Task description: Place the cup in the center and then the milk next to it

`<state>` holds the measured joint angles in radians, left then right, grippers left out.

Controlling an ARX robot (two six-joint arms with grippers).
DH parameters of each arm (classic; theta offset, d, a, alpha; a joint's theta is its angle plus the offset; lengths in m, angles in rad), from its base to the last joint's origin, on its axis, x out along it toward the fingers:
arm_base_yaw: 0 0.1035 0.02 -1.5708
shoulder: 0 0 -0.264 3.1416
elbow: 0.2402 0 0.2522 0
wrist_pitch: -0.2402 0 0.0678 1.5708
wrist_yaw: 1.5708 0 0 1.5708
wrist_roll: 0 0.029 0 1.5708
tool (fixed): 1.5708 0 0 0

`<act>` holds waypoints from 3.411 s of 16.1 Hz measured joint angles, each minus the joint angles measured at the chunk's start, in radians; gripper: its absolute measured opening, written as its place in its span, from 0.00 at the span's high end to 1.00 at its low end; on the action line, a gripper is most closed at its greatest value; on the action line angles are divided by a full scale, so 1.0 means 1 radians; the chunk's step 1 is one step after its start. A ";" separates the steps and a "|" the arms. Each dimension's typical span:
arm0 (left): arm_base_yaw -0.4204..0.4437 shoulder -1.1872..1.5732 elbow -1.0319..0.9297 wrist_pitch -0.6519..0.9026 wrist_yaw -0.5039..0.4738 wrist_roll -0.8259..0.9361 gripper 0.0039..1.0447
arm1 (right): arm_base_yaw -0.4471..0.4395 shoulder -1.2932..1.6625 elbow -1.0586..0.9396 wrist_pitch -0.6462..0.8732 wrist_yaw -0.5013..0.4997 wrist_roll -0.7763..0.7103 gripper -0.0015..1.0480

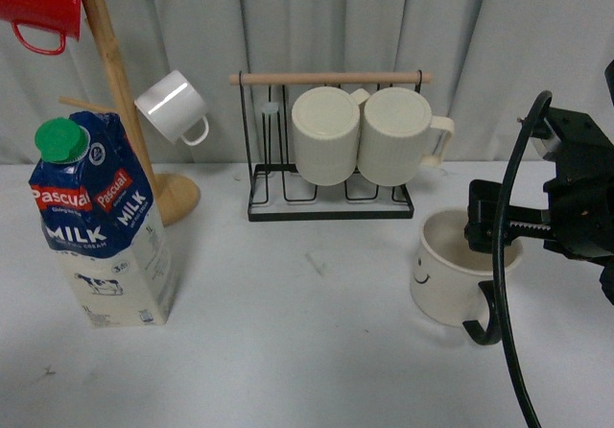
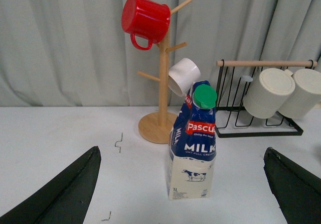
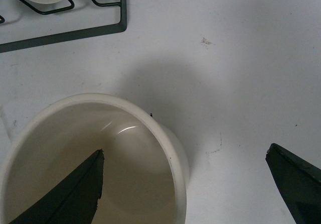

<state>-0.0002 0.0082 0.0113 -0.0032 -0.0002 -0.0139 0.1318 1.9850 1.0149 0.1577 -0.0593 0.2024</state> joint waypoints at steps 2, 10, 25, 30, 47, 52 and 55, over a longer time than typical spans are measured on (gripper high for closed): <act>0.000 0.000 0.000 0.000 0.000 0.000 0.06 | -0.001 0.017 0.000 0.016 0.004 0.001 0.06; 0.000 0.000 0.000 0.000 0.000 0.000 0.06 | 0.002 0.016 -0.011 0.032 0.002 0.016 0.83; 0.000 0.000 0.000 0.000 0.000 0.000 0.06 | 0.243 0.060 0.185 -0.127 0.084 0.193 0.97; 0.000 0.000 0.000 0.000 0.000 0.000 0.06 | 0.268 0.109 0.255 -0.187 0.119 0.183 0.97; 0.000 0.000 0.000 0.000 0.000 0.000 0.06 | 0.264 -0.299 0.002 0.348 0.216 0.003 0.20; 0.000 0.000 0.000 0.000 0.000 0.000 0.06 | 0.119 -0.660 -0.552 0.692 0.317 -0.182 0.77; 0.000 0.000 0.000 0.000 0.000 0.000 0.06 | 0.048 -0.814 -0.709 0.715 0.245 -0.197 0.98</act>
<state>-0.0002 0.0082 0.0113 -0.0036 -0.0002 -0.0139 0.1799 1.1709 0.3058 0.8726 0.1852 0.0051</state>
